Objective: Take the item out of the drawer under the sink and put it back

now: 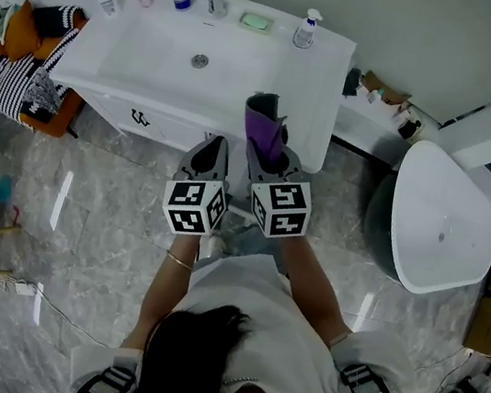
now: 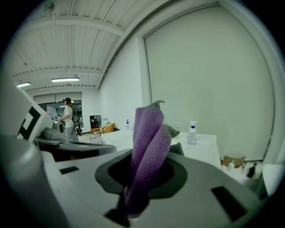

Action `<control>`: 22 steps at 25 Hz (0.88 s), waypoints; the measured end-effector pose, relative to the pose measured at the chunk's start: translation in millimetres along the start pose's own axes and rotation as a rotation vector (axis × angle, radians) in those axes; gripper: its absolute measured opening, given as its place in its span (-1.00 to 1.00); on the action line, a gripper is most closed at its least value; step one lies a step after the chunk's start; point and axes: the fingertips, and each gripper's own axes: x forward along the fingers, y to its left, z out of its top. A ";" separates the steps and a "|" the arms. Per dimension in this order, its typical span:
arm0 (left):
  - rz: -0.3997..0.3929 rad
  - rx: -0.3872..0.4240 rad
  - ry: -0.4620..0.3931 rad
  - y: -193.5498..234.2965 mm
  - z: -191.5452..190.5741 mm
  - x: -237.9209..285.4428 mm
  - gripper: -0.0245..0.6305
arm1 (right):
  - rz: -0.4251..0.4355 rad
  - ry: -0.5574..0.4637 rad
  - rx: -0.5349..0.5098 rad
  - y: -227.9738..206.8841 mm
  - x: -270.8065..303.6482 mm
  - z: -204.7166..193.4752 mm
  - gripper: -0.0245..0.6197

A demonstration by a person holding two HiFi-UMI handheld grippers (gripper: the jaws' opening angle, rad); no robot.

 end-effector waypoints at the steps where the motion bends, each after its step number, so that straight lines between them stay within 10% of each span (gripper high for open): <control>1: -0.007 0.008 0.002 -1.2 0.9 1.1 -0.91 | -0.005 -0.008 -0.001 -0.3 -1.2 3.1 -0.66; 22: -0.013 0.037 -0.031 -6.7 17.1 15.9 -0.92 | -0.049 -0.038 -0.029 -11.1 5.2 15.9 -0.66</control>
